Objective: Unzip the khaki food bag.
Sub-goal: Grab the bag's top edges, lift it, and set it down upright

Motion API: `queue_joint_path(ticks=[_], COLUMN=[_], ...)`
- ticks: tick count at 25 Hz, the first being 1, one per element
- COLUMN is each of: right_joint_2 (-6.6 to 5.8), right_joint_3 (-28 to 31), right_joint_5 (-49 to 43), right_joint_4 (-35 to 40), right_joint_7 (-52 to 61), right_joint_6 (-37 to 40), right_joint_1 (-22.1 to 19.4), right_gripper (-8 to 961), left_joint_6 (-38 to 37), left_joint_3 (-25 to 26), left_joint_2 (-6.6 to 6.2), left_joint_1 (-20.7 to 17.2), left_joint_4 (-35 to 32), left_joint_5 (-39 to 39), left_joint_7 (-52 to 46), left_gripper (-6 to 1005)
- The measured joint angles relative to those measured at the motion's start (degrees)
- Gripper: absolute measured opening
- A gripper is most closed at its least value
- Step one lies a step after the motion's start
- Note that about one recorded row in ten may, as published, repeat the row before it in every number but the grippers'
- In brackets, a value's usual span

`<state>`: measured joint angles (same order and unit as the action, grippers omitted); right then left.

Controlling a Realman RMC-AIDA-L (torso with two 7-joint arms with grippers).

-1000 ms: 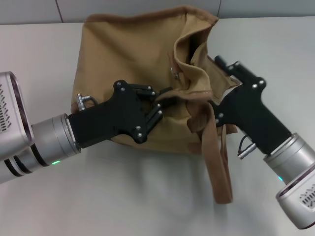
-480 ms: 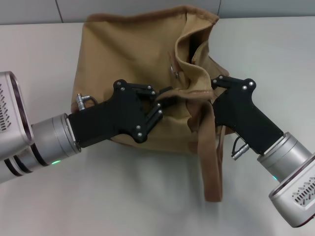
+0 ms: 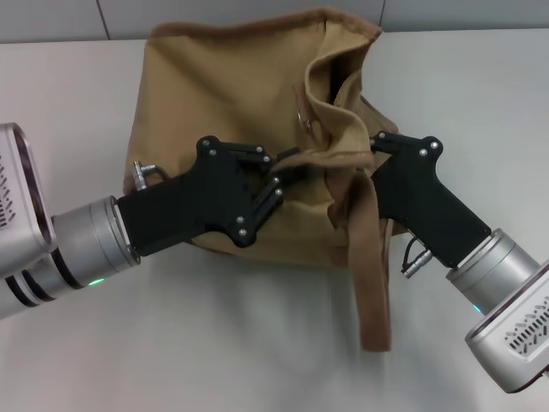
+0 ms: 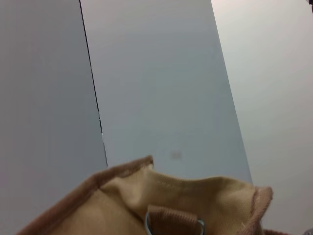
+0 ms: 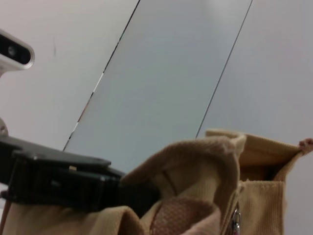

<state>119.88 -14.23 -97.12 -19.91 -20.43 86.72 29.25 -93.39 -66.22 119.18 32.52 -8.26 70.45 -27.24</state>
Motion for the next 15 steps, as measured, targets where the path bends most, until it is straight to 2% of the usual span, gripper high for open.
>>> queue_joint_path(ticks=[6,10,15], right_joint_2=[0.0,0.0,0.0], right_joint_3=[0.6,2.8,3.5], right_joint_5=[0.4,0.4,0.1], right_joint_4=[0.4,1.6,4.7], right_joint_7=[0.0,0.3,4.5], right_joint_6=[-0.6,-1.2,-0.7], right_joint_1=[-0.7,-2.6,-4.6], right_gripper=[5,5,6], left_joint_6=[-2.4,-3.5,-4.8], left_joint_3=[0.1,0.1,0.2], left_joint_2=[0.0,0.0,-0.01], left_joint_1=[-1.3,-3.3,-4.8], left_joint_4=[0.0,0.1,0.1], left_joint_5=[-4.6,-10.5,-13.2], left_joint_7=[0.0,-0.2,-0.5], left_gripper=[106,107,108])
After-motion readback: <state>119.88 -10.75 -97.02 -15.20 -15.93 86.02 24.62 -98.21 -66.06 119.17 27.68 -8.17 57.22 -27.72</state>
